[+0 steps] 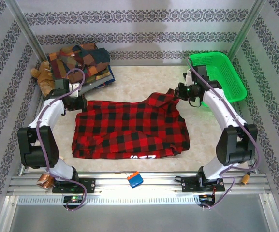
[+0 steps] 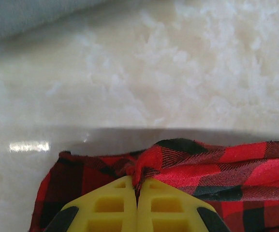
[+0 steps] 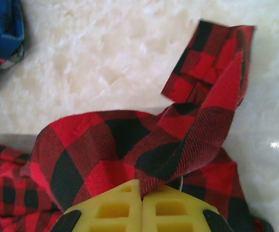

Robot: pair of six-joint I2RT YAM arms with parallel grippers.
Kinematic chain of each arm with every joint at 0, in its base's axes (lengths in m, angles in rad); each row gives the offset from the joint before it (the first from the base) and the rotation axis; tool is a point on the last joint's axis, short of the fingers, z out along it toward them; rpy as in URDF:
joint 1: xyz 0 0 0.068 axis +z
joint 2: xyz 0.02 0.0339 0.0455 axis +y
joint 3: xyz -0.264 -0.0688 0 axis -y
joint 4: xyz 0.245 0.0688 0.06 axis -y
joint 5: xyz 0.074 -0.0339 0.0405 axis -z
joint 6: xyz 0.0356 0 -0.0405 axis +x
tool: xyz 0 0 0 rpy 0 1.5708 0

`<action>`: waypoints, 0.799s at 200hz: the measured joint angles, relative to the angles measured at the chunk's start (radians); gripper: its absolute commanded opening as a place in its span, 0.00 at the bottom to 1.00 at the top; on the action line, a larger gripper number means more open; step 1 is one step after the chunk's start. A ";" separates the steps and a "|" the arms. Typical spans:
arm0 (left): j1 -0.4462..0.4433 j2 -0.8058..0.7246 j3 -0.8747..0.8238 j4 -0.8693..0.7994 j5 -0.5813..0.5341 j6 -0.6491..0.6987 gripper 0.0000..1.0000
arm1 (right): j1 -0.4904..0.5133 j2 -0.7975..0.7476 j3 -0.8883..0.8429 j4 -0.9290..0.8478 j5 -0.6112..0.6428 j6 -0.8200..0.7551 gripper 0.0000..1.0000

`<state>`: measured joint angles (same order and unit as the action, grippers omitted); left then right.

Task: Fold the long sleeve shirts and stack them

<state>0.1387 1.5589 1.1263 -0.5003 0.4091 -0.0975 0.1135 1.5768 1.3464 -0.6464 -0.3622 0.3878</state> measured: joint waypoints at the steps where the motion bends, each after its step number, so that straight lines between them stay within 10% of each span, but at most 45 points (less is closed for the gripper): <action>1: 0.000 -0.002 -0.003 0.000 0.000 0.000 0.01 | 0.000 -0.002 -0.002 0.000 -0.001 0.000 0.00; 160: 0.000 -0.089 -0.266 -0.013 -0.164 -0.016 0.02 | 0.079 -0.243 -0.487 0.001 -0.038 0.132 0.00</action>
<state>0.1387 1.4700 0.8600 -0.5137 0.2447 -0.1135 0.1928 1.3342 0.8593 -0.6456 -0.4004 0.5198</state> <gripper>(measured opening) 0.061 0.059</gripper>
